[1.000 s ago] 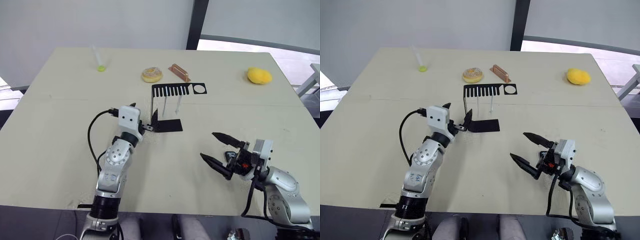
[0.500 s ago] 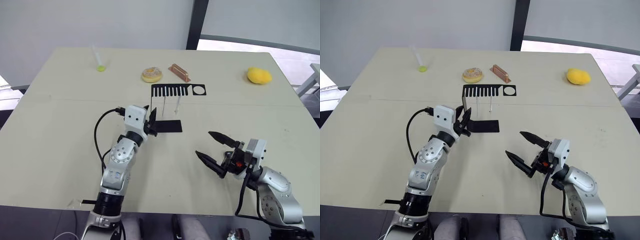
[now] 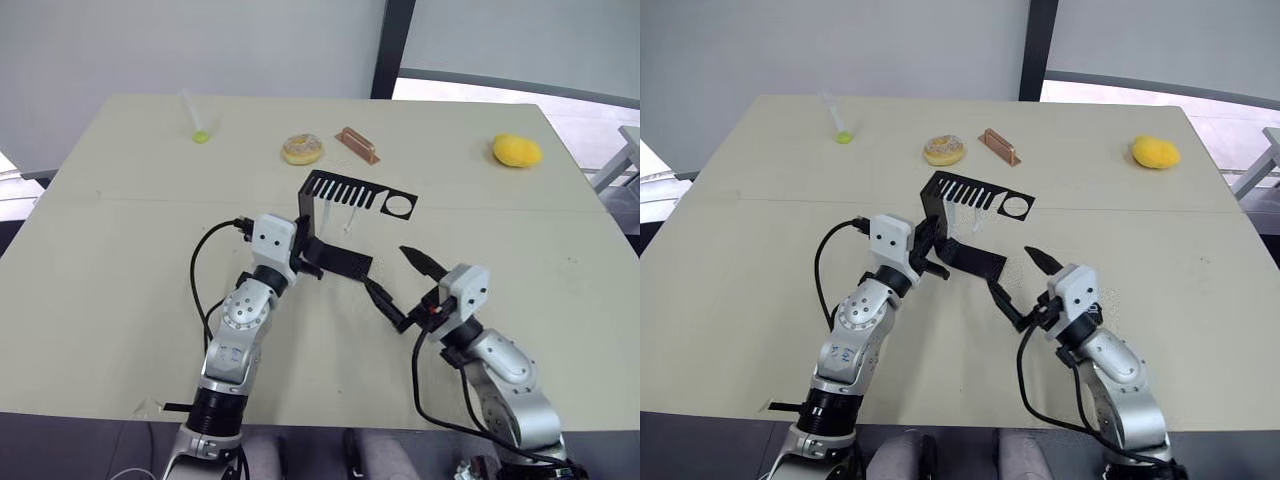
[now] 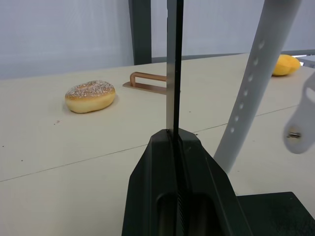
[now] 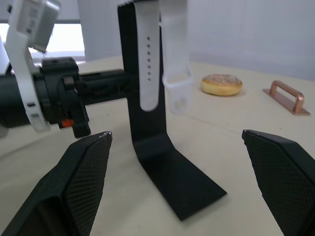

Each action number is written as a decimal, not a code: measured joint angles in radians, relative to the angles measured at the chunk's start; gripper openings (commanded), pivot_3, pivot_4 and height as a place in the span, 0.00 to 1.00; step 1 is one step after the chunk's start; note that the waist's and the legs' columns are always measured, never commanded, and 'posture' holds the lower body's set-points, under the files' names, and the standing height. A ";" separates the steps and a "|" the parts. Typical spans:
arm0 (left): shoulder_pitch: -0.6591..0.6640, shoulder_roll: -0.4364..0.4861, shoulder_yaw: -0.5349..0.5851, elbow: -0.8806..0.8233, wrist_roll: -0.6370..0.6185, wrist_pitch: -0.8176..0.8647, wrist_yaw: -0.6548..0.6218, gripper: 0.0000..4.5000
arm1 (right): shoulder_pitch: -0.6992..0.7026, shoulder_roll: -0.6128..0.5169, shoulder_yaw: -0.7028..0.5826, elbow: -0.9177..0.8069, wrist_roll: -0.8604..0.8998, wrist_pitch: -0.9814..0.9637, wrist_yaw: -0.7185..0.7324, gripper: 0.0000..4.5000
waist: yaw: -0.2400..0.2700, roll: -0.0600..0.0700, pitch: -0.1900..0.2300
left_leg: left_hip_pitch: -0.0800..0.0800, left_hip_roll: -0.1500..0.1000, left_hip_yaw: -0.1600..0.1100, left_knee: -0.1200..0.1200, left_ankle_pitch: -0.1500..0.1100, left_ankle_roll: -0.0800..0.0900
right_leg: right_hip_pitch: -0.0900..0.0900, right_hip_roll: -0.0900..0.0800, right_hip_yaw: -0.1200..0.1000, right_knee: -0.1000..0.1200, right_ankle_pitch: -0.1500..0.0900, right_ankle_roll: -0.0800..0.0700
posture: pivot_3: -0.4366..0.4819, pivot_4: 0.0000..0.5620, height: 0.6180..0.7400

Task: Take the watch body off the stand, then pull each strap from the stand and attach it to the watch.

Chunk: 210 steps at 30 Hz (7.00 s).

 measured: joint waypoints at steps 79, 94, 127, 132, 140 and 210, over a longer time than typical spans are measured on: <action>-0.001 -0.038 0.006 -0.003 0.015 0.060 0.015 0.54 | -0.107 -0.089 0.093 0.110 -0.322 -0.226 -0.146 0.00 | 0.002 0.000 0.000 | -0.014 -0.001 0.001 0.004 0.002 0.000 | -0.016 0.000 0.000 0.009 0.000 0.000 | 0.48 0.27 1.00; 0.214 0.212 0.084 -0.233 -0.107 0.121 -0.220 0.99 | 0.001 -0.226 -0.056 0.077 -0.011 -0.147 0.056 0.00 | -0.001 0.000 0.000 | -0.013 0.000 0.001 0.003 0.001 0.000 | -0.015 -0.001 0.001 0.010 0.000 0.000 | 0.48 0.27 1.00; -0.144 0.563 0.272 -0.080 -1.097 0.812 -0.769 0.99 | -0.309 -0.214 -0.047 -0.002 0.877 0.659 0.185 0.00 | -0.010 0.000 0.000 | -0.015 -0.001 -0.004 0.004 0.000 0.003 | -0.016 -0.003 -0.004 0.011 -0.001 -0.002 | 0.48 0.27 1.00; -0.161 0.484 0.268 -0.079 -1.136 0.829 -0.719 0.99 | -0.310 -0.194 -0.029 -0.001 0.881 0.685 0.179 0.00 | -0.010 0.000 0.000 | -0.015 -0.001 -0.004 0.005 0.000 0.003 | -0.016 -0.003 -0.004 0.011 -0.001 -0.002 | 0.48 0.27 1.00; -0.160 0.441 0.259 -0.084 -1.173 0.842 -0.688 0.69 | -0.310 -0.160 -0.014 -0.001 0.881 0.700 0.154 0.00 | -0.009 0.000 0.000 | -0.015 -0.001 -0.004 0.005 0.002 0.001 | -0.016 -0.003 -0.004 0.011 -0.001 -0.002 | 0.48 0.27 1.00; 0.144 0.702 0.324 -0.127 -0.617 0.126 -0.948 0.00 | 0.326 -0.401 -0.473 -0.148 0.323 0.172 0.224 1.00 | 0.003 0.000 0.000 | -0.015 -0.001 -0.001 -0.001 0.001 0.001 | -0.014 -0.002 -0.002 -0.001 -0.001 -0.002 | 0.48 0.27 1.00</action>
